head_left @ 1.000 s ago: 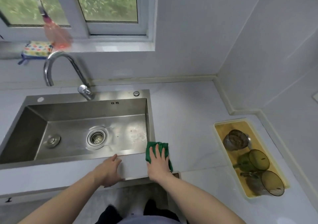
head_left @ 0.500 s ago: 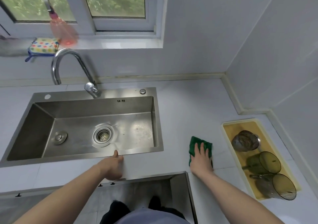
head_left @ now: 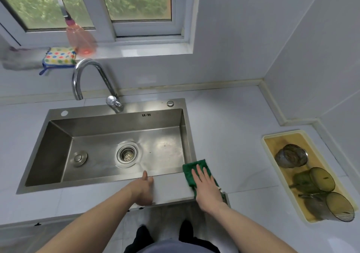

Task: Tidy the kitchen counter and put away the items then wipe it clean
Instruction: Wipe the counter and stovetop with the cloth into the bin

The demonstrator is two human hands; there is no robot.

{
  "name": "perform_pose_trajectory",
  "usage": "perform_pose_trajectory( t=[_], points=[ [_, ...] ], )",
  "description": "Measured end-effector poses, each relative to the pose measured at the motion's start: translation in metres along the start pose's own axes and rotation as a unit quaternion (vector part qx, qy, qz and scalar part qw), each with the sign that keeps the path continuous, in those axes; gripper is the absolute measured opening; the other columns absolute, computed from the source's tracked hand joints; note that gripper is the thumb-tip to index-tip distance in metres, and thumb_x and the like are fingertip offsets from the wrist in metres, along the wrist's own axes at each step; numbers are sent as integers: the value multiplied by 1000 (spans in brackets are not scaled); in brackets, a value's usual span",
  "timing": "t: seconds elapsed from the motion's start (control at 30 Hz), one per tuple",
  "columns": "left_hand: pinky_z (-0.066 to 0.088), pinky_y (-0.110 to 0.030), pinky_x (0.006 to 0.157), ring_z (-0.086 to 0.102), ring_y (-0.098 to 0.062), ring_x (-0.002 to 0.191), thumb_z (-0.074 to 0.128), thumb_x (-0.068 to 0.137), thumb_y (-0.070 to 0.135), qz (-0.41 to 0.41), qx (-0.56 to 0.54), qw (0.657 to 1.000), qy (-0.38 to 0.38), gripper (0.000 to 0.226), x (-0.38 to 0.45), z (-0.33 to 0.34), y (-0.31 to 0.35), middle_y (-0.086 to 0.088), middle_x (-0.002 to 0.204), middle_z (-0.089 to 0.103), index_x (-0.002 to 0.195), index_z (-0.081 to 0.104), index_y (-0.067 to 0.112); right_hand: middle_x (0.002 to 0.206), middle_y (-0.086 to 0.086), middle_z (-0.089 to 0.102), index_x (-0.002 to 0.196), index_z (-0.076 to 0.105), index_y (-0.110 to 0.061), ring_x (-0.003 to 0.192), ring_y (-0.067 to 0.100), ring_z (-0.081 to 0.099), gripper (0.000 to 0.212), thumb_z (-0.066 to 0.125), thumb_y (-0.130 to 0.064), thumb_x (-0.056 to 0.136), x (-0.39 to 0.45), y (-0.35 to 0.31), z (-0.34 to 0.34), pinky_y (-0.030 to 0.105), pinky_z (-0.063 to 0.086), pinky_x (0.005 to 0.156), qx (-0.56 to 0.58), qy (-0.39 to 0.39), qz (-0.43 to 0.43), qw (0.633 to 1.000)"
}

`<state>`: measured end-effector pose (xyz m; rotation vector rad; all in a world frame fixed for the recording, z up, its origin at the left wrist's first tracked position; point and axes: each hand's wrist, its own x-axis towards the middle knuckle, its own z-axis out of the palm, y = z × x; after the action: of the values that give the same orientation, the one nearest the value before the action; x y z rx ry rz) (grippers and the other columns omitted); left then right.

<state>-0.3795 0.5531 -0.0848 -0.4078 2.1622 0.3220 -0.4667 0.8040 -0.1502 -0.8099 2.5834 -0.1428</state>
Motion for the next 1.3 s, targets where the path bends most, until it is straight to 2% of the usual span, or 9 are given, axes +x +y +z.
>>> perform_pose_trajectory(
  t=[0.23, 0.43, 0.7, 0.87, 0.93, 1.0, 1.03, 1.13, 1.3],
  points=[
    [31, -39, 119, 30, -34, 150, 56, 96, 45, 41, 26, 999, 7, 88, -1, 4, -20, -12, 167, -20, 161, 6, 15, 170, 5, -9, 162, -5, -20, 156, 30, 3, 70, 36, -22, 106, -3, 87, -26, 47, 16, 126, 74, -25, 207, 975],
    [32, -36, 119, 35, -28, 148, 54, 96, 46, 90, 17, 995, 24, 72, -14, 12, -46, -3, 170, -1, 158, 26, 21, 170, 9, -6, 162, -1, -15, 155, 34, 5, 67, 35, -23, 106, -7, 35, -14, 51, 20, 124, 103, -25, 258, 960],
    [27, -30, 121, 28, -18, 151, 62, 90, 39, 98, -51, 988, 104, 75, -37, 33, -118, 3, 168, 20, 157, 32, 25, 169, 9, -11, 162, 3, -15, 156, 36, -3, 71, 41, -20, 102, -1, -156, 16, 61, 17, 121, 113, -77, 150, 979],
    [31, -30, 120, 35, -20, 148, 67, 86, 37, 70, -80, 988, 114, 74, -49, 34, -159, 2, 165, 27, 153, 40, 24, 169, 4, -15, 163, 10, -15, 157, 30, -5, 66, 41, -26, 105, 20, -252, 6, 47, 10, 125, 306, -120, 118, 937],
    [30, -30, 120, 33, -20, 149, 67, 85, 35, 62, -90, 987, 114, 75, -51, 34, -170, 1, 165, 26, 154, 39, 23, 170, 0, -6, 162, 18, -16, 152, 26, 25, 63, 43, -23, 105, 22, -255, -6, 27, 31, 116, 373, -125, 121, 911],
    [30, -31, 121, 30, -21, 151, 65, 84, 31, 65, -93, 986, 121, 78, -54, 33, -174, 0, 168, 20, 156, 35, 22, 170, -5, 10, 160, 28, -21, 125, 17, 54, 58, 45, -21, 104, 14, -243, -20, 12, 45, 87, 402, -121, 128, 898],
    [31, -32, 120, 28, -21, 151, 63, 84, 29, 73, -94, 985, 127, 80, -56, 32, -172, 0, 169, 16, 157, 32, 22, 167, -5, 22, 158, 33, -22, 121, 15, 56, 56, 46, -21, 104, 9, -234, -28, 10, 43, 85, 397, -104, 124, 903],
    [30, -34, 121, 23, -22, 153, 60, 84, 26, 117, -90, 976, 158, 82, -56, 23, -148, -1, 170, 10, 159, 27, 22, 155, 0, 46, 152, 43, -23, 138, 20, 45, 51, 49, -22, 102, -4, -194, -45, 25, 37, 108, 350, -42, 118, 928],
    [13, -39, 128, 5, -28, 157, 58, 89, 36, 164, 4, 972, 168, 87, -34, 17, -86, -9, 170, 1, 162, 16, 16, 163, -1, 33, 154, 40, -19, 149, 18, 32, 55, 51, -19, 100, -16, -144, -52, 29, 24, 120, 267, -13, 118, 956]
  ],
)
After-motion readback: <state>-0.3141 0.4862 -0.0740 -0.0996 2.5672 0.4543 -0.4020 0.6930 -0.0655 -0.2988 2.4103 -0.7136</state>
